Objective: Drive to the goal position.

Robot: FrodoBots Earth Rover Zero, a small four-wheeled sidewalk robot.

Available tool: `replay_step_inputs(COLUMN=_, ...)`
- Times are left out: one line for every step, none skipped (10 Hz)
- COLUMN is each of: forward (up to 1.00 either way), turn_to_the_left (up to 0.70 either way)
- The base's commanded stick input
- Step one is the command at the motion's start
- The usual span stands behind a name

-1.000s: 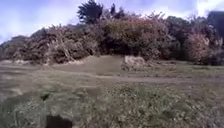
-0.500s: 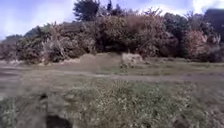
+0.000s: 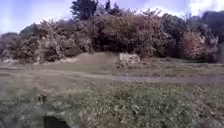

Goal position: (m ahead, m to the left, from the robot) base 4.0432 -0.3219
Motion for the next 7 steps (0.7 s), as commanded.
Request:
replay_step_inputs(forward=0.7, turn_to_the_left=0.0)
replay_step_inputs(forward=0.7, turn_to_the_left=0.0)
replay_step_inputs(forward=0.7, turn_to_the_left=0.0)
replay_step_inputs(forward=0.7, turn_to_the_left=0.0)
replay_step_inputs(forward=0.7, turn_to_the_left=0.0)
replay_step_inputs(forward=0.7, turn_to_the_left=0.0)
replay_step_inputs(forward=0.7, turn_to_the_left=0.0)
